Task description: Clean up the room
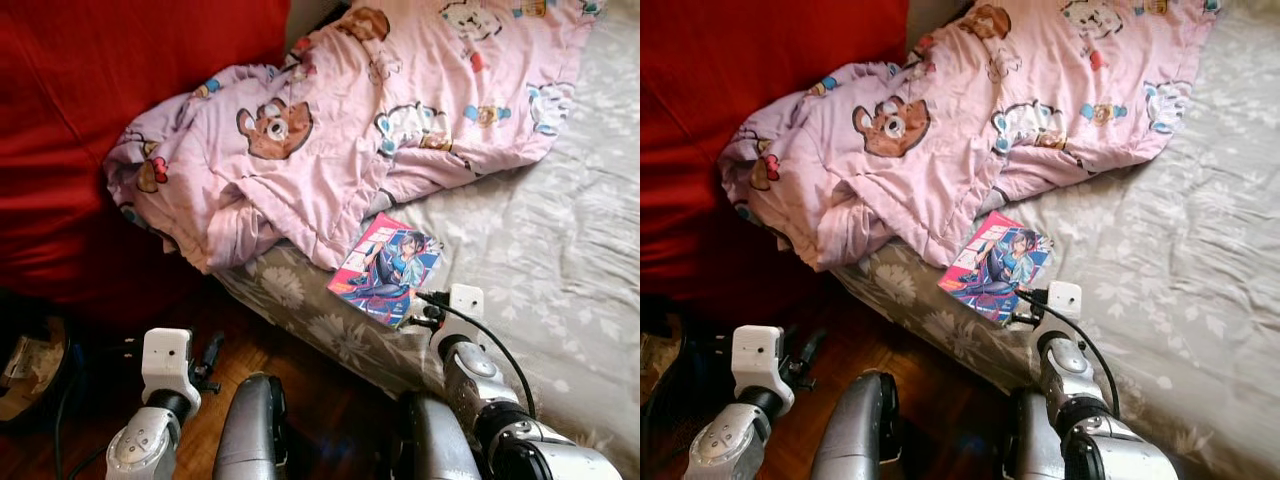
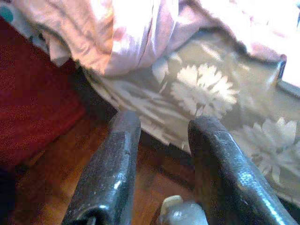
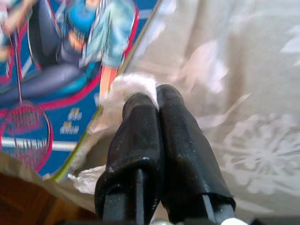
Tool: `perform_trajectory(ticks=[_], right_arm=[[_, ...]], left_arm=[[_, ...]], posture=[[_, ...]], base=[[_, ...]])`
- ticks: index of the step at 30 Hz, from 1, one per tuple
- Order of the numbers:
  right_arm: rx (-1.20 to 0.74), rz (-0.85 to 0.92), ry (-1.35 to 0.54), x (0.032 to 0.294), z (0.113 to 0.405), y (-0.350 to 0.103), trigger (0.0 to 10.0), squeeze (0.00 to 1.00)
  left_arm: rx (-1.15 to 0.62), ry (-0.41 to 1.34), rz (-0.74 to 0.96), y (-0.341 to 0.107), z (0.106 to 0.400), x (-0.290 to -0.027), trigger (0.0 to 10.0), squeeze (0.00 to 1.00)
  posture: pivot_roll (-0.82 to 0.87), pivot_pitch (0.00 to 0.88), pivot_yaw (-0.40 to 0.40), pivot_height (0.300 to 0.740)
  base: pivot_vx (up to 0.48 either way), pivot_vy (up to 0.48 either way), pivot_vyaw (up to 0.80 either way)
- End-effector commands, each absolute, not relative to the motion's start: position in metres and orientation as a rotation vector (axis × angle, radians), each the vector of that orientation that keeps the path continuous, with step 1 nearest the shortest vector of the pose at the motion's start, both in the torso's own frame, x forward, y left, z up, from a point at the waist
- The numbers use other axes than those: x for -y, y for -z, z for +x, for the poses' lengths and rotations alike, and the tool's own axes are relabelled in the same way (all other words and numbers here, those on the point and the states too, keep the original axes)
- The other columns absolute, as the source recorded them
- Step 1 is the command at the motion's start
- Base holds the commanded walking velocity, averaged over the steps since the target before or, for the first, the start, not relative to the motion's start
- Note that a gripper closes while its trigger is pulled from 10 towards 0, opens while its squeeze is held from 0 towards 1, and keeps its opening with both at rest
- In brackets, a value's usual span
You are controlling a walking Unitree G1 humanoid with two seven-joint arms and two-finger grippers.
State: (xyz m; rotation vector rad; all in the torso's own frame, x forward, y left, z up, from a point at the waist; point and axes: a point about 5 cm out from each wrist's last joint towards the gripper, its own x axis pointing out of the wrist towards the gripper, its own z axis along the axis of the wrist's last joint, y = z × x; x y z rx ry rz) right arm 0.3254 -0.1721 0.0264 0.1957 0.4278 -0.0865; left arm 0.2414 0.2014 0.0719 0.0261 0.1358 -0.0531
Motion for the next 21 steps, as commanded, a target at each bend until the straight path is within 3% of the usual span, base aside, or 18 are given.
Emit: perform_trajectory(ticks=[1, 8, 9, 10, 11, 21], right_arm=[[-0.401, 0.217, 0.114, 0.18, 0.32, -0.024, 0.0, 0.0], [-0.289, 0.165, 0.102, 0.187, 0.318, -0.03, 0.0, 0.0], [-0.259, 0.132, 0.083, 0.187, 0.313, -0.029, 2.7, 0.0], [-0.259, 0.132, 0.083, 0.187, 0.313, -0.029, 2.7, 0.0], [-0.24, 0.117, 0.074, 0.187, 0.307, -0.027, 10.0, 0.0], [-0.36, 0.137, 0.064, 0.185, 0.267, 0.012, 10.0, 0.0]], left_arm=[[-0.152, 0.028, 0.029, -0.065, 0.241, -0.205, 10.0, 0.0], [-0.136, 0.017, 0.006, -0.061, 0.255, -0.202, 10.0, 0.0], [-0.141, 0.015, -0.006, -0.058, 0.257, -0.2, 10.0, 0.0], [-0.141, 0.015, -0.006, -0.058, 0.257, -0.2, 10.0, 0.0], [-0.148, 0.013, -0.015, -0.054, 0.257, -0.199, 10.0, 0.0], [-0.215, 0.009, -0.049, -0.029, 0.255, -0.197, 10.0, 0.0]], posture=[[0.12, 0.115, -0.002, 0.61], [0.07, 0.064, -0.016, 0.61], [0.06, 0.052, -0.018, 0.61], [0.06, 0.052, -0.018, 0.61], [0.05, 0.042, -0.02, 0.61], [0.02, 0.004, -0.01, 0.61]], base=[[0.0, 0.0, 0.0], [0.0, 0.0, 0.0], [0.0, 0.0, 0.0], [0.0, 0.0, 0.0], [0.0, 0.0, 0.0], [0.0, 0.0, 0.0]])
